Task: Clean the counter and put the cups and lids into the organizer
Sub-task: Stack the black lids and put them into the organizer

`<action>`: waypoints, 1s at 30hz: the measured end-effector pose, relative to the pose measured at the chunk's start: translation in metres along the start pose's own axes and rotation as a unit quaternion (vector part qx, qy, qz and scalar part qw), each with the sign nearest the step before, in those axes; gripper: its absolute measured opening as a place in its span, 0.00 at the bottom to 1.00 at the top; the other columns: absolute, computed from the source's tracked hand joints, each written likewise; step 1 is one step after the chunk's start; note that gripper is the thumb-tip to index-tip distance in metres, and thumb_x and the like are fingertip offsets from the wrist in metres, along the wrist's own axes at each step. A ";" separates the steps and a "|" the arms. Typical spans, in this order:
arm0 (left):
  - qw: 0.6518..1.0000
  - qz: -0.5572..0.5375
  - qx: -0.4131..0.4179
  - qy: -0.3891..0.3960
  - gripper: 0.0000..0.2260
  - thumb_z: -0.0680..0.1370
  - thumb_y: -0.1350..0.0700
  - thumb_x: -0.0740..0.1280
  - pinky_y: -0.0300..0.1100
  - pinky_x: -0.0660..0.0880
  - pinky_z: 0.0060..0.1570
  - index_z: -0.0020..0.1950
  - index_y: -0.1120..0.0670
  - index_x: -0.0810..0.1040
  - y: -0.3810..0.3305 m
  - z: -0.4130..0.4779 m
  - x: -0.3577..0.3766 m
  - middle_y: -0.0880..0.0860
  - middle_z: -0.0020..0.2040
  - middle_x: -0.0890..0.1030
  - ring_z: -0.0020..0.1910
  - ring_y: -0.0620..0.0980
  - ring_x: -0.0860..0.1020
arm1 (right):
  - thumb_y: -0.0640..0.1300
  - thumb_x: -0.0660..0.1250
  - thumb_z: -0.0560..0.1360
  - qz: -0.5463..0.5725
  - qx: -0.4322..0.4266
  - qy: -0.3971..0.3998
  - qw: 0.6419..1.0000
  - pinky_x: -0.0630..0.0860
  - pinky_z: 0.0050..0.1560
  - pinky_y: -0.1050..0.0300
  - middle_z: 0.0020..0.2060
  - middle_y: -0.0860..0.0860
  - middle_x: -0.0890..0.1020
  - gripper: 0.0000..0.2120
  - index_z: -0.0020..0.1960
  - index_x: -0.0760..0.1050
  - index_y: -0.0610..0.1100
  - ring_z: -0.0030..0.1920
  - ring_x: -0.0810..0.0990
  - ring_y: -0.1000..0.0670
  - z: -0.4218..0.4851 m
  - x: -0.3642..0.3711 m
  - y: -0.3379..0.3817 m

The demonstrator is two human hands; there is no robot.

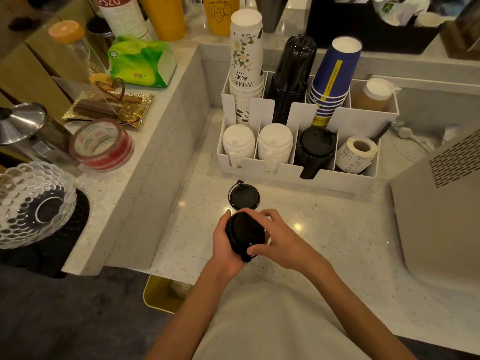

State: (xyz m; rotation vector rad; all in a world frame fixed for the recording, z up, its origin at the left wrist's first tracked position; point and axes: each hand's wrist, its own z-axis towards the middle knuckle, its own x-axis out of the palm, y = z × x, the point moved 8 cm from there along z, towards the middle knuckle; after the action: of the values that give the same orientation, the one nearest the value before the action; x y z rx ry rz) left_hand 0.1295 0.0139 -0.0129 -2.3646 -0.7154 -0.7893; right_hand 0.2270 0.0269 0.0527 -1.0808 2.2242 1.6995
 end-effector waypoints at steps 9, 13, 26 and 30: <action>0.999 0.033 -0.015 0.031 0.24 0.76 0.38 0.65 0.51 0.81 0.46 0.60 0.55 0.83 0.003 -0.004 -0.003 0.60 0.56 0.84 0.53 0.58 0.84 | 0.46 0.75 0.70 -0.050 -0.046 0.032 0.997 0.71 0.67 0.50 0.68 0.59 0.60 0.39 0.72 0.58 0.64 0.68 0.61 0.50 -0.002 0.000 0.004; 0.998 0.022 -0.030 0.042 0.28 0.75 0.36 0.66 0.53 0.80 0.49 0.62 0.57 0.82 0.004 -0.006 0.000 0.61 0.59 0.83 0.56 0.59 0.83 | 0.52 0.76 0.68 -0.070 -0.039 0.017 0.997 0.72 0.65 0.51 0.67 0.58 0.63 0.39 0.72 0.59 0.65 0.65 0.65 0.51 0.000 -0.004 0.002; 0.998 0.045 -0.021 0.030 0.28 0.76 0.35 0.63 0.52 0.80 0.49 0.60 0.56 0.83 0.004 -0.001 -0.001 0.60 0.58 0.84 0.55 0.58 0.83 | 0.52 0.75 0.69 -0.117 -0.039 0.010 0.992 0.72 0.62 0.52 0.66 0.54 0.68 0.39 0.74 0.58 0.62 0.63 0.67 0.50 -0.001 -0.008 0.002; 0.999 0.030 -0.006 0.013 0.27 0.76 0.36 0.63 0.51 0.81 0.44 0.57 0.57 0.84 0.003 0.001 -0.001 0.60 0.54 0.85 0.50 0.57 0.85 | 0.53 0.75 0.69 -0.108 -0.024 0.014 0.994 0.71 0.60 0.58 0.66 0.53 0.68 0.41 0.74 0.57 0.61 0.63 0.69 0.51 0.001 -0.006 0.001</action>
State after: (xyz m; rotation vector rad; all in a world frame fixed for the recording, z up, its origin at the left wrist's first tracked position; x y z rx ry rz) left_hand 0.1310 0.0118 -0.0150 -2.3704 -0.6289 -0.7990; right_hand 0.2304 0.0312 0.0565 -1.3108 2.0062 1.6629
